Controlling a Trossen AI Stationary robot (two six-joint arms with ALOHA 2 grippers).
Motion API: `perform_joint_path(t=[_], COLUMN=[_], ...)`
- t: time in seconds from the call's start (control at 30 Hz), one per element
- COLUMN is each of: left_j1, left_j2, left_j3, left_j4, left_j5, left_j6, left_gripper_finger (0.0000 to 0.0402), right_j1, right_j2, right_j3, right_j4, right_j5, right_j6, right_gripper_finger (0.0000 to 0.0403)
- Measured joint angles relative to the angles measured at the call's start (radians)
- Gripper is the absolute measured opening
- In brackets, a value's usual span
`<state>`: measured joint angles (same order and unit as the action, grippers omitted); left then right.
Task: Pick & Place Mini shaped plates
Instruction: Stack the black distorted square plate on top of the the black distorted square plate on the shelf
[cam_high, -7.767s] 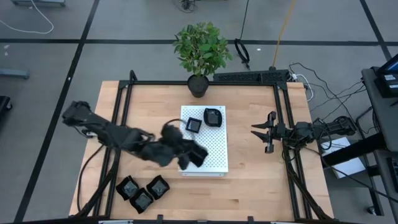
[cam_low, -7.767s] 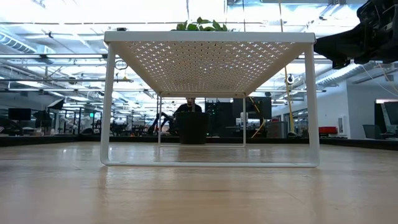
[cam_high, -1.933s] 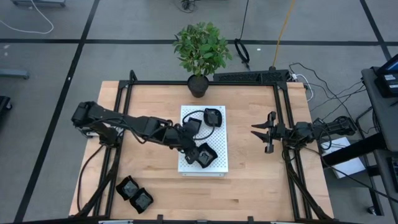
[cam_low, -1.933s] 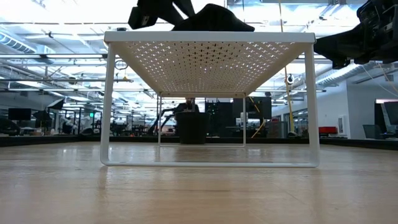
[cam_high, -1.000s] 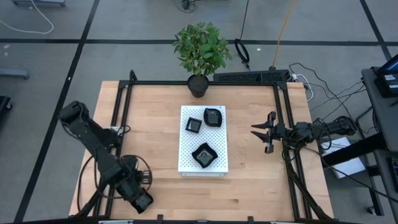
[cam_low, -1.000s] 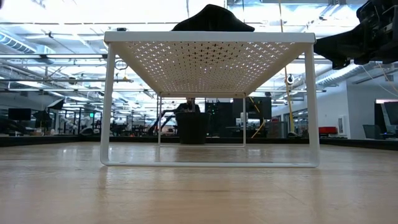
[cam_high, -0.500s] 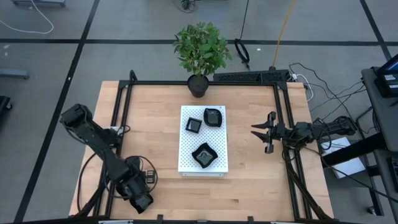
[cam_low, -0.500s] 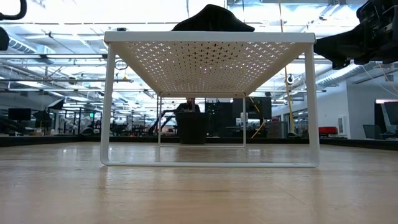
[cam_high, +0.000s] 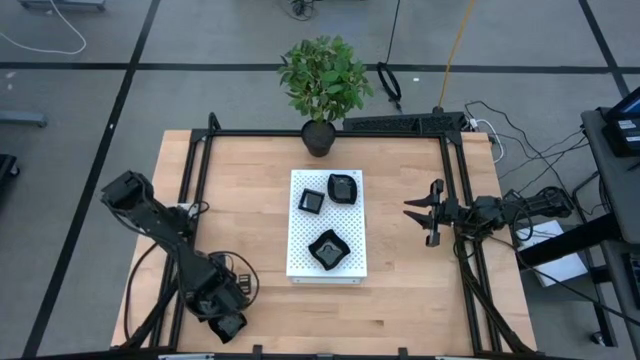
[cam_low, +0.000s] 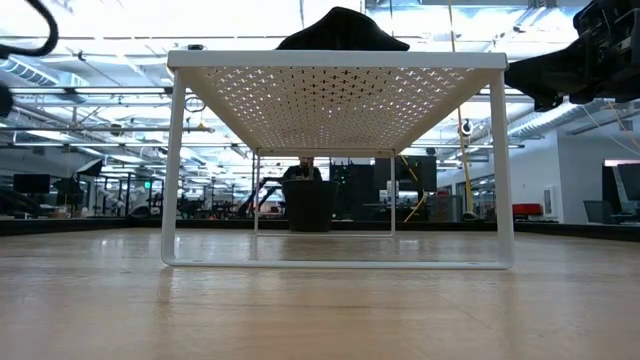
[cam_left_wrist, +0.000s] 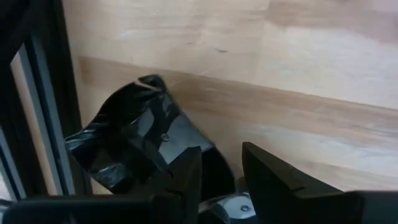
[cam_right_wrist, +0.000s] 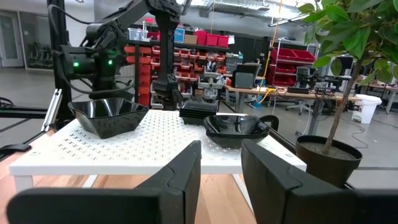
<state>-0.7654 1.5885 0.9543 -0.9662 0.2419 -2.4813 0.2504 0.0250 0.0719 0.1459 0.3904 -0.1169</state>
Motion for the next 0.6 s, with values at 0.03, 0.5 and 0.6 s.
perform_joint_path(t=[0.03, 0.5, 0.6], left_j1=[-0.001, -0.003, -0.002], left_j2=[0.011, 0.036, 0.036], left_j3=[0.0, 0.0, -0.004], left_j4=[0.005, 0.026, 0.029], left_j5=[0.002, -0.031, -0.043], left_j6=[0.0, 0.011, 0.015], left_gripper_finger=[0.012, 0.0119, 0.0118], right_j1=[0.0, 0.0, 0.0], right_j2=[0.0, 0.0, 0.0], right_j3=[0.0, 0.0, 0.0], right_j4=[0.0, 0.0, 0.0], right_j5=[0.0, 0.0, 0.0], right_j6=[0.0, 0.0, 0.0], right_gripper_finger=[0.0102, 0.0102, 0.0102])
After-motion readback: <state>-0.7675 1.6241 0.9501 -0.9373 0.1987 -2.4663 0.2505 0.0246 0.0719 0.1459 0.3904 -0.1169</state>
